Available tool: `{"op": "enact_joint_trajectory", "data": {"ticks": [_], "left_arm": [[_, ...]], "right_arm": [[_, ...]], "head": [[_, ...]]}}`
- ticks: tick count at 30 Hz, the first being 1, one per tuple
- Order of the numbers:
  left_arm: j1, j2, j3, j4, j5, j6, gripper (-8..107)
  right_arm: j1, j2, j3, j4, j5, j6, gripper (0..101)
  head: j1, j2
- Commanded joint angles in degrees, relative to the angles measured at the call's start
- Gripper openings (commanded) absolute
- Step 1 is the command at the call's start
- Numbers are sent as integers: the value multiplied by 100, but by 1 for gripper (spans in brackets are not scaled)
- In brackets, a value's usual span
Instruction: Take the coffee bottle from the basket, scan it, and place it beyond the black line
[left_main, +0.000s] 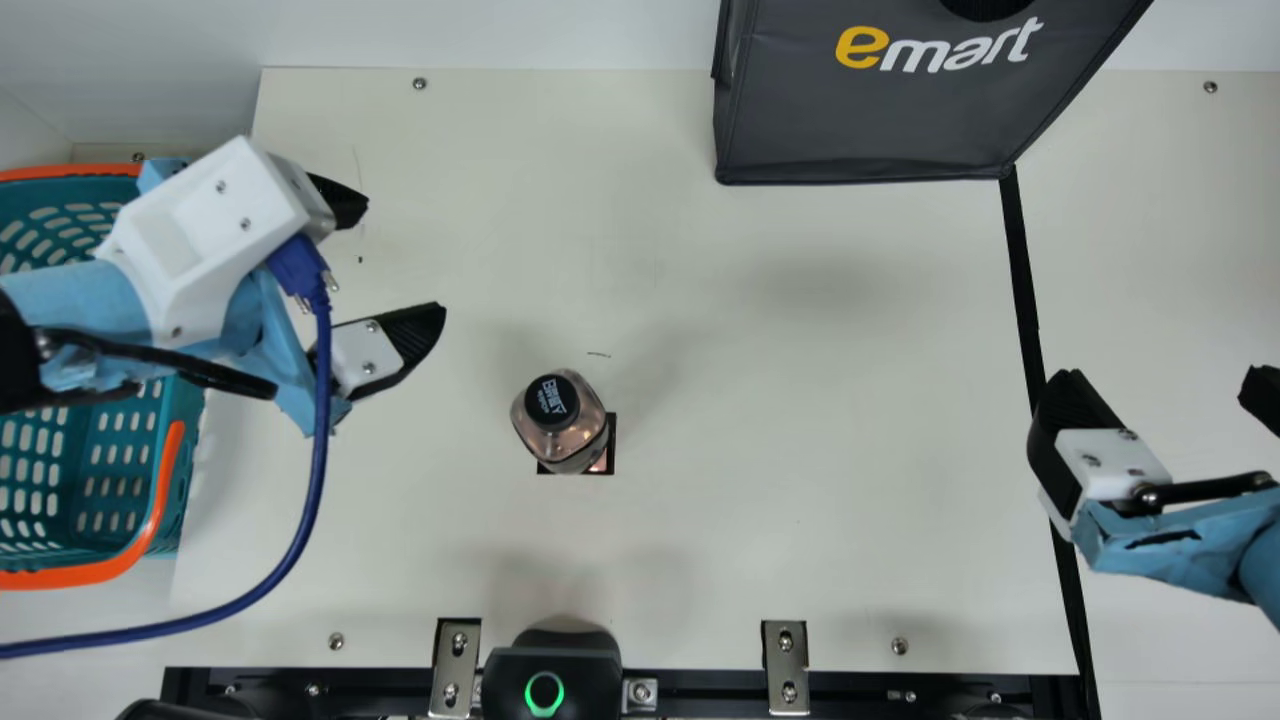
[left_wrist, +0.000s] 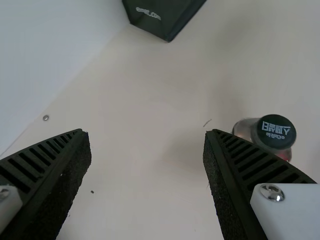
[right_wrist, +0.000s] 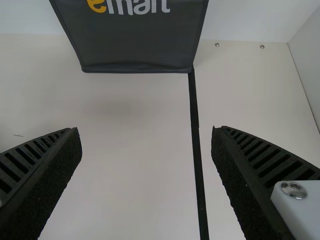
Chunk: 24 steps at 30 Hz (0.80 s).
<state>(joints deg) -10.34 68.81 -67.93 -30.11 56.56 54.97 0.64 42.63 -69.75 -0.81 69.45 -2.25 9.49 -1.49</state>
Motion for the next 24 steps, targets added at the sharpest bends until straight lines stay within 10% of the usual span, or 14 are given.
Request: {"op": "enact_joint_trajectory", "data": {"ticks": [1,24], "left_arm": [[22,-46,15,59,-97,-207,90],[256,-282,41,318,-320,-821,90]], "right_arm": [[0,0,0,0,0,0,91],[0,0,0,0,0,0,91]], "head": [[-157,-9],[-157,-9]]}}
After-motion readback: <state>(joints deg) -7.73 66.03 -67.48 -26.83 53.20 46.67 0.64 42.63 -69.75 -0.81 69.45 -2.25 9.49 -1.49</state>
